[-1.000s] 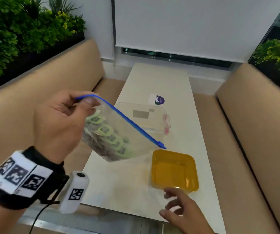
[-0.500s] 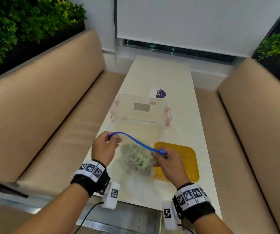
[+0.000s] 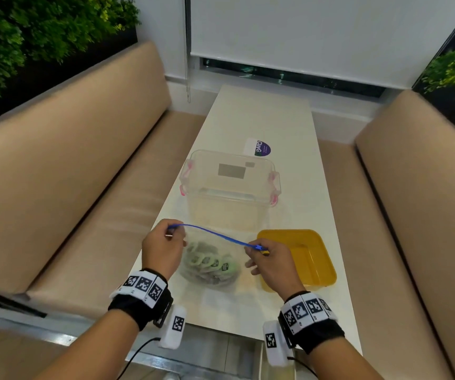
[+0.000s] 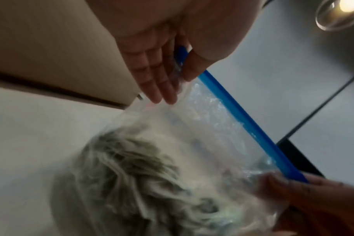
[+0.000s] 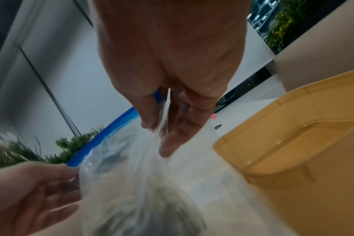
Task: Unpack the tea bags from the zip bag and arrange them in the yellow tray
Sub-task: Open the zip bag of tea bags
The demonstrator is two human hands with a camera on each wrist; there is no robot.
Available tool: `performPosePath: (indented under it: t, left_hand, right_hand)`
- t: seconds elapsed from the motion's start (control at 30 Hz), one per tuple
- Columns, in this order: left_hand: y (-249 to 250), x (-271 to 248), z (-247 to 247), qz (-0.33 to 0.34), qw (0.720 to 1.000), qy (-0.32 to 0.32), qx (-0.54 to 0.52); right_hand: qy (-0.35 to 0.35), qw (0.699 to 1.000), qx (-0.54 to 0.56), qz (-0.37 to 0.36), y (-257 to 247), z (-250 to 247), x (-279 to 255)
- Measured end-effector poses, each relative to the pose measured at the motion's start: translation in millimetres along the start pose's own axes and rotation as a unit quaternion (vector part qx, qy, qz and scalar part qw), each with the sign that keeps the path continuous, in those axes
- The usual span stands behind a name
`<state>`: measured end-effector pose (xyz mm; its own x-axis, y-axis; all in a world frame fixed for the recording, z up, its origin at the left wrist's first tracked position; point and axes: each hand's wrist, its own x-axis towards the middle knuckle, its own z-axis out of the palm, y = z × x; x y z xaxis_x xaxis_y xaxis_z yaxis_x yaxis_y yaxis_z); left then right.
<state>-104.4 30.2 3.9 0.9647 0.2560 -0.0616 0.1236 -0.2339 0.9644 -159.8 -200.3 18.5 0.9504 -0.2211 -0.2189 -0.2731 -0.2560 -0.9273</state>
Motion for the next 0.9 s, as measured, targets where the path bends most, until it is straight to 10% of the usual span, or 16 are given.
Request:
performPosePath:
  t: [0.17, 0.33, 0.53, 0.9]
  left_hand:
    - [16.5, -19.6, -0.1, 0.174, 0.974, -0.027, 0.144]
    - [40.2, -36.5, 23.4, 0.407, 0.887, -0.09, 0.199]
    - [40.2, -33.6, 61.2, 0.401, 0.836, -0.26, 0.272]
    - [52.7, -23.2, 48.3, 0.38, 0.82, -0.281, 0.321]
  right_hand:
    - [0.037, 0.999, 0.028, -0.011, 6.1, -6.0, -2.1]
    - [0.054, 0.992, 0.112, -0.031, 2.9, -10.5, -11.4]
    - [0.04, 0.993, 0.086, -0.073, 3.9, -12.0, -19.7]
    - [0.064, 0.992, 0.033, -0.107, -0.5, -11.5, -18.3]
